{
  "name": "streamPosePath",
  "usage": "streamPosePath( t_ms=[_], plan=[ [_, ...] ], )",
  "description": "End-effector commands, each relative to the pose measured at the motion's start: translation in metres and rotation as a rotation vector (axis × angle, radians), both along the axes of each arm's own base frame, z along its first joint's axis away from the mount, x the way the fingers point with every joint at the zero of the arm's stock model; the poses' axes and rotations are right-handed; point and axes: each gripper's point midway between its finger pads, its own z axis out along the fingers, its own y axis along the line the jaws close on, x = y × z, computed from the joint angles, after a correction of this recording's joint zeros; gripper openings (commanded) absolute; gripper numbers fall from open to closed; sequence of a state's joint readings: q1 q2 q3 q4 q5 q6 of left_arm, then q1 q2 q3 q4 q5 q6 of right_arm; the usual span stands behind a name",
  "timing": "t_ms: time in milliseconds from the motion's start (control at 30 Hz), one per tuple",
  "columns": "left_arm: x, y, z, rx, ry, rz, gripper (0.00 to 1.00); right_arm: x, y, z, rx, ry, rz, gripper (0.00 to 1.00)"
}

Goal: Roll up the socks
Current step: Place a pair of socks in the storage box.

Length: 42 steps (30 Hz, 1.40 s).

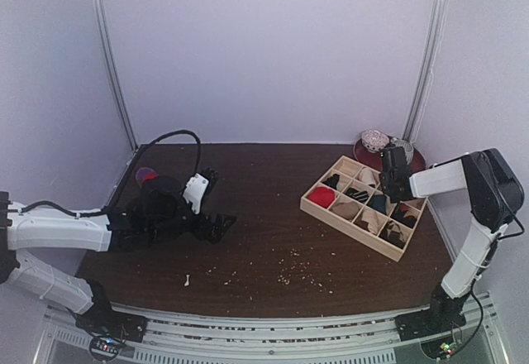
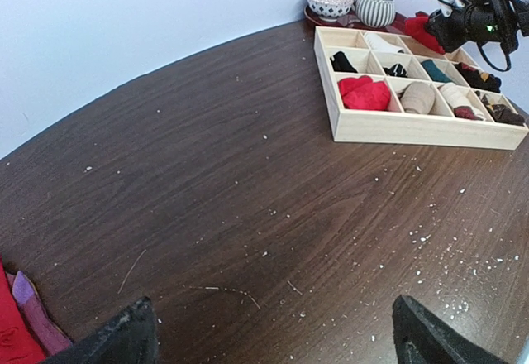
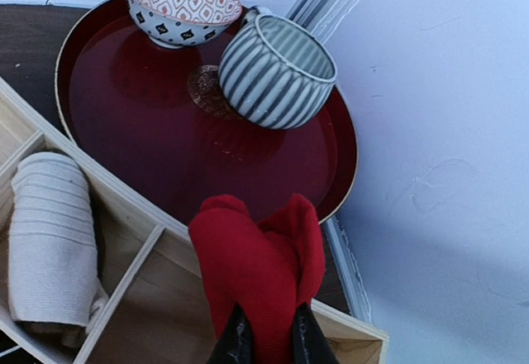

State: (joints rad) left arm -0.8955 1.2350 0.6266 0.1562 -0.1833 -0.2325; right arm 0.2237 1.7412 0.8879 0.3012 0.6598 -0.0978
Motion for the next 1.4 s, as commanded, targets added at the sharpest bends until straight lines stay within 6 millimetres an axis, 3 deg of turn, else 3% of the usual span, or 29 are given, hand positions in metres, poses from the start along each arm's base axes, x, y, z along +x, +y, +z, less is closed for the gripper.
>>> streamPosePath(
  t_ms=[0,233,633,1067,1367],
  plan=[
    [0.003,0.006,0.012,-0.027,-0.048,0.017,0.98,0.003,0.005,-0.016,0.067,0.044,0.029,0.0],
    [0.0,0.009,0.008,-0.022,-0.044,0.021,0.98,-0.004,0.004,-0.048,0.16,0.136,0.061,0.0],
    [0.001,0.01,0.006,-0.015,-0.044,0.025,0.98,-0.015,0.008,-0.086,0.255,0.274,0.09,0.0],
    [0.001,0.01,0.005,-0.012,-0.047,0.022,0.98,-0.024,0.018,-0.103,0.409,0.391,0.162,0.0],
    [0.005,0.007,0.009,-0.001,-0.052,0.025,0.98,-0.034,0.008,-0.125,0.492,0.549,0.144,0.0]
  ],
)
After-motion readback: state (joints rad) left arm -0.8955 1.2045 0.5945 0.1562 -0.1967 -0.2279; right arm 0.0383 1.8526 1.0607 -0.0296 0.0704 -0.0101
